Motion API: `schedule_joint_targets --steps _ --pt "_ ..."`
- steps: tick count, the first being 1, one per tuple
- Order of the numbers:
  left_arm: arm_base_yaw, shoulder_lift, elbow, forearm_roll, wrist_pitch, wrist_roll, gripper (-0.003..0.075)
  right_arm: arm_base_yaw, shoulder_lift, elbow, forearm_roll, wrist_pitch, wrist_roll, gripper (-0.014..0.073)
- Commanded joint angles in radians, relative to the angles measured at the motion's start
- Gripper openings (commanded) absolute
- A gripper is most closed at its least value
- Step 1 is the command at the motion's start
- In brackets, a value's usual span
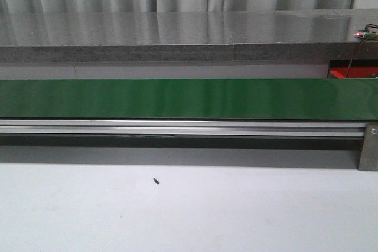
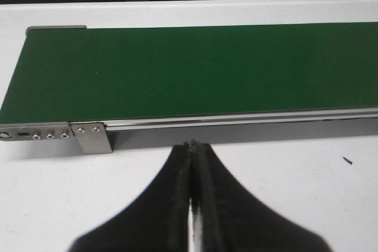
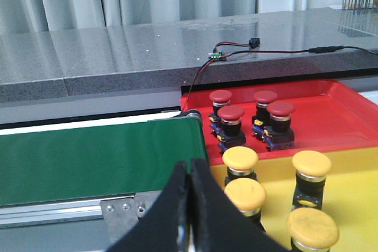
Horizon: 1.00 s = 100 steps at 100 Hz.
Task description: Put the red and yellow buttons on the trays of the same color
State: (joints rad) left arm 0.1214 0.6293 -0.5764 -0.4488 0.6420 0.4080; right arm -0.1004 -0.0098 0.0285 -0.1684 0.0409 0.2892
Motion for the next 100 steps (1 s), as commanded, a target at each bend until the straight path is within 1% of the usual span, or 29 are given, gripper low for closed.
schedule_joint_targets --steps 1,54,65,74,88,95,100 --pt "-0.005 -0.002 -0.027 -0.030 -0.056 0.001 -0.0020 -0.004 -0.019 -0.017 -0.011 -0.083 0.001 -0.0122" --pt "-0.005 -0.002 -0.025 -0.026 -0.056 0.001 -0.0020 -0.004 -0.019 -0.017 -0.011 -0.083 0.001 -0.0122" --pt "-0.005 -0.001 -0.008 -0.013 -0.080 0.001 -0.0020 -0.004 -0.019 -0.017 -0.011 -0.083 0.001 -0.0122" --pt "-0.011 -0.024 0.014 0.006 -0.144 0.001 -0.0020 -0.004 -0.019 -0.017 -0.011 -0.083 0.001 -0.0122" --pt "-0.042 -0.077 0.069 0.058 -0.342 -0.007 -0.0020 -0.004 -0.019 -0.017 -0.011 -0.083 0.001 -0.0122" --pt "-0.059 -0.108 0.103 0.115 -0.432 -0.093 -0.0020 -0.004 -0.019 -0.017 -0.011 -0.083 0.001 -0.0122" --pt "-0.065 -0.132 0.126 0.202 -0.465 -0.186 -0.0020 -0.004 -0.019 -0.017 -0.011 -0.083 0.001 -0.0122"
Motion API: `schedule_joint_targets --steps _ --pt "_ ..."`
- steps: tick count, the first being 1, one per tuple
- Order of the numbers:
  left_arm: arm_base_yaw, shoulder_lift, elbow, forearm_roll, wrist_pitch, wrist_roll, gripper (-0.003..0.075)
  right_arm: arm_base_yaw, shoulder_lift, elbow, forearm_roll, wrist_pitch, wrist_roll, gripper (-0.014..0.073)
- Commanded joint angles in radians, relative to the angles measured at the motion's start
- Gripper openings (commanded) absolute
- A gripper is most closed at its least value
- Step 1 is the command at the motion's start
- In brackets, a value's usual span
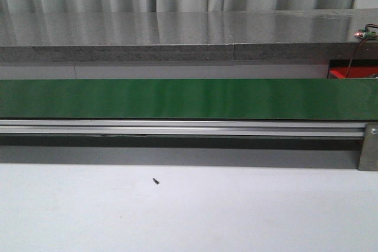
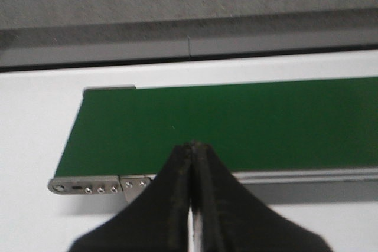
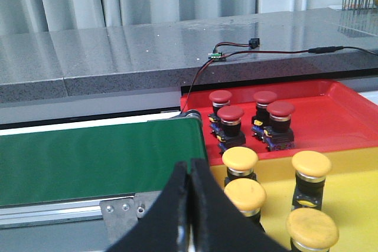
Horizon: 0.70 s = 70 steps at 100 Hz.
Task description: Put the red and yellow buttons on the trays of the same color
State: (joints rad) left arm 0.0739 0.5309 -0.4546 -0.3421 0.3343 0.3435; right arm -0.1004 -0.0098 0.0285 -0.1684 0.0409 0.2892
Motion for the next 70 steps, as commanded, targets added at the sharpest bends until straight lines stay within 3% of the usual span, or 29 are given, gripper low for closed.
schedule_joint_targets --steps 1,12,33,70 --pt "-0.020 -0.038 0.011 0.124 -0.164 -0.134 -0.0020 -0.004 -0.019 -0.017 -0.011 -0.083 0.001 -0.0122" --pt "-0.031 -0.118 0.065 0.248 -0.179 -0.282 -0.0020 -0.004 -0.019 -0.017 -0.011 -0.083 0.001 -0.0122" --pt "-0.032 -0.255 0.230 0.270 -0.401 -0.287 -0.0020 -0.004 -0.019 -0.017 -0.011 -0.083 0.001 -0.0122" --pt "-0.070 -0.449 0.408 0.276 -0.417 -0.307 -0.0020 -0.004 -0.019 -0.017 -0.011 -0.083 0.001 -0.0122"
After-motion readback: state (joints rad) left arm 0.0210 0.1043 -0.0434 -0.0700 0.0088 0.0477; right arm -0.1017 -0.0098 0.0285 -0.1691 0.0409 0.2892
